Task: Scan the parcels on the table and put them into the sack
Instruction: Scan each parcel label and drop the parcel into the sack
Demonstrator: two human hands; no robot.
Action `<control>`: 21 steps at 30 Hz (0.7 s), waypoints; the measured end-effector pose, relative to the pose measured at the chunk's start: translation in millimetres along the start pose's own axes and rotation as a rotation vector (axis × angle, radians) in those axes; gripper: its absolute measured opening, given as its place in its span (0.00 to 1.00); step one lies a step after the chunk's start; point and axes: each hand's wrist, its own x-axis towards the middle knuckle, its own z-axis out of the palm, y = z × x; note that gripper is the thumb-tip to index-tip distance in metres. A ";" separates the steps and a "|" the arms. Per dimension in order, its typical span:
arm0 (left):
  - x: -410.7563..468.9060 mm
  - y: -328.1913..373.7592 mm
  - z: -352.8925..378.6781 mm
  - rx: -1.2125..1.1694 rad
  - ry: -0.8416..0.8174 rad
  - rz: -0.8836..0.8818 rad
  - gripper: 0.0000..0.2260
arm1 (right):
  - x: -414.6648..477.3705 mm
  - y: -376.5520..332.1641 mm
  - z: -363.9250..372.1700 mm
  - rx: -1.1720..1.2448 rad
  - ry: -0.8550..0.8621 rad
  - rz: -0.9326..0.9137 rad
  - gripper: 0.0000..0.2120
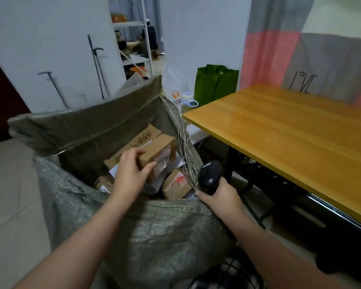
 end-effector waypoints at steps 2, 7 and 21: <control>22.2 3.5 21.1 -0.016 -0.078 0.026 0.18 | 11.8 3.0 7.1 -0.116 -0.011 0.081 0.20; 56.8 0.2 69.3 0.261 -0.343 0.238 0.18 | 25.4 20.5 -9.6 0.009 0.072 0.106 0.20; -53.4 74.0 74.4 0.491 -0.988 0.444 0.20 | -9.0 35.4 -40.6 0.356 0.092 0.008 0.12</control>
